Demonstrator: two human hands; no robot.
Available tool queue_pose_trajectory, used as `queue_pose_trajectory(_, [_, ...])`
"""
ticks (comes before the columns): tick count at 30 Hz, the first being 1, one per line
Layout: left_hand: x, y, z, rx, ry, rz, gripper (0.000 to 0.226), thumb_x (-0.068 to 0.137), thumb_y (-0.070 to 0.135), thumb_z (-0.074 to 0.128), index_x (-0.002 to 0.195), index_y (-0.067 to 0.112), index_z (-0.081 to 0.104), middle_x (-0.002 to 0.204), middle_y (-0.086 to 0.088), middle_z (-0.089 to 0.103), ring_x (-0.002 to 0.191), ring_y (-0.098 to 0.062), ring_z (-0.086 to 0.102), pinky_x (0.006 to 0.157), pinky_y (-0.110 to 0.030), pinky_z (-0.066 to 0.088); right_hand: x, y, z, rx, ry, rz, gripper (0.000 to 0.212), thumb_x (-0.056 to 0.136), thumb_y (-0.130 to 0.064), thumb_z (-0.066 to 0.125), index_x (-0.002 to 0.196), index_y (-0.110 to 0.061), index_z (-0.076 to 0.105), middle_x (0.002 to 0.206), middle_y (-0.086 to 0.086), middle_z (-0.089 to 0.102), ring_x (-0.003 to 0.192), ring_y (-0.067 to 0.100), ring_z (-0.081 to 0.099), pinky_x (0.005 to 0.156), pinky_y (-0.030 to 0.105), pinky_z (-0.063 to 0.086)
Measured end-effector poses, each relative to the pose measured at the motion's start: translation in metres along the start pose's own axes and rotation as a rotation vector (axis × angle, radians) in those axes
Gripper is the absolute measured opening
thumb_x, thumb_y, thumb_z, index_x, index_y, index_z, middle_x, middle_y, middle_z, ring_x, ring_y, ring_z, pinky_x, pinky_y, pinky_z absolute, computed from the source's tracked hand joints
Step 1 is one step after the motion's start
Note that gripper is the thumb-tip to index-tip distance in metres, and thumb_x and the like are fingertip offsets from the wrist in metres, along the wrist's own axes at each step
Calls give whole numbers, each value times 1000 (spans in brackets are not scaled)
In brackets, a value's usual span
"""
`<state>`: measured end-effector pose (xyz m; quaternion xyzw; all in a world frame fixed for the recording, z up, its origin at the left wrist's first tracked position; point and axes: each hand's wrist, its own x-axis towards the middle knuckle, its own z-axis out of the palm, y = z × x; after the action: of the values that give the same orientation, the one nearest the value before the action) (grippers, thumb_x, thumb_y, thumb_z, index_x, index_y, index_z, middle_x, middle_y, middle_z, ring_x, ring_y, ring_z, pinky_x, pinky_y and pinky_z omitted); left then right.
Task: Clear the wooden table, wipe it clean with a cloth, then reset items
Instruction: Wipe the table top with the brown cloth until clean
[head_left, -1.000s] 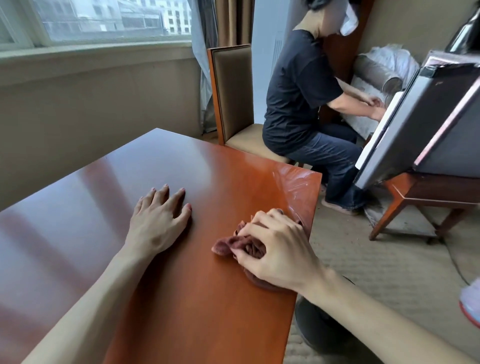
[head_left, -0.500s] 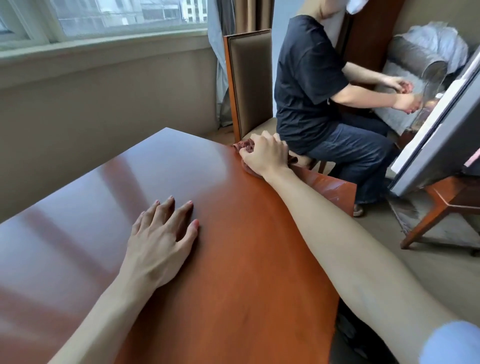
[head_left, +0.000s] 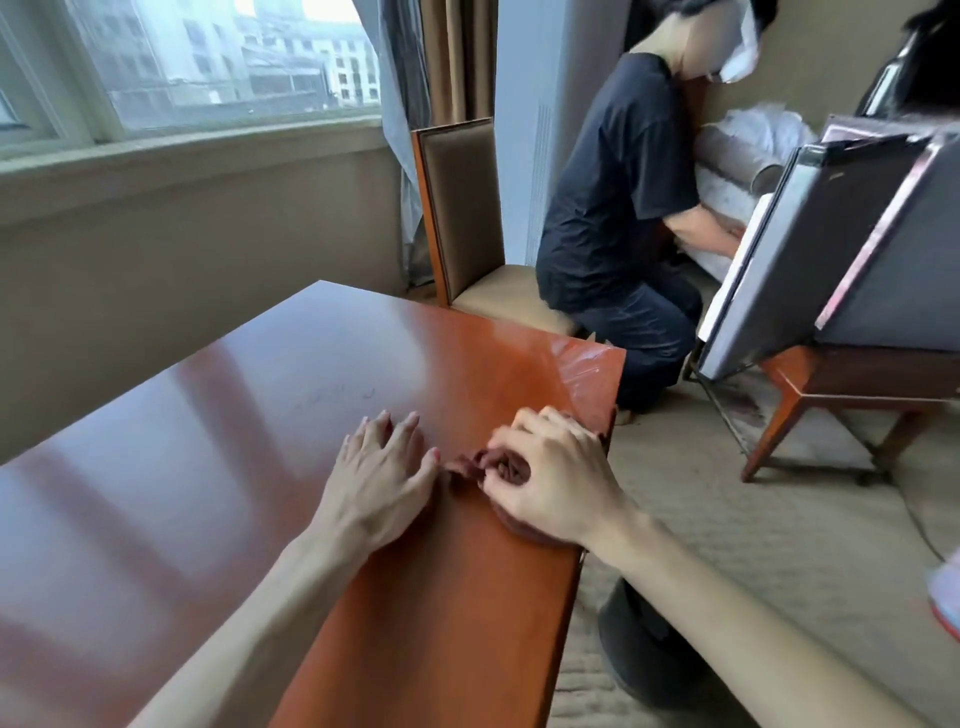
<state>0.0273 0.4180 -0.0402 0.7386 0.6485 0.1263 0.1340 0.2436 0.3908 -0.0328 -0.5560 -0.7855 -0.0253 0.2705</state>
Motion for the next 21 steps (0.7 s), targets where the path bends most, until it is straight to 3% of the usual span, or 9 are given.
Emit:
queue_pose_trajectory(6, [11, -1, -13, 86, 79, 15, 57, 102, 53, 35, 153, 29, 37, 160, -10, 32, 148, -27, 27, 120, -36, 18, 103, 13, 33, -114, -60, 264, 33, 88, -51, 56, 101, -24, 71, 106, 5, 64, 106, 32, 57, 90, 41, 45])
queue_pose_trajectory(12, [54, -20, -1, 54, 76, -35, 62, 97, 63, 31, 155, 38, 32, 161, -11, 26, 152, -30, 14, 124, -44, 13, 26, 2, 16, 75, -64, -32, 30, 80, -52, 59, 93, -29, 73, 90, -10, 59, 87, 16, 53, 81, 31, 43])
queue_pose_trajectory(16, [57, -22, 8, 61, 96, -31, 60, 99, 62, 30, 156, 43, 26, 167, -5, 16, 155, -24, 1, 126, -41, 5, 124, 40, 51, -48, 1, 63, 30, 82, -54, 60, 93, -29, 72, 95, -5, 63, 95, 23, 59, 81, 37, 50])
queue_pose_trajectory(21, [59, -25, 10, 50, 112, -47, 61, 98, 63, 27, 156, 46, 23, 167, 0, 13, 155, -20, -1, 126, -39, 3, 232, 83, 92, -115, -6, 268, 37, 88, -53, 58, 107, -25, 74, 110, 6, 67, 109, 32, 59, 89, 40, 47])
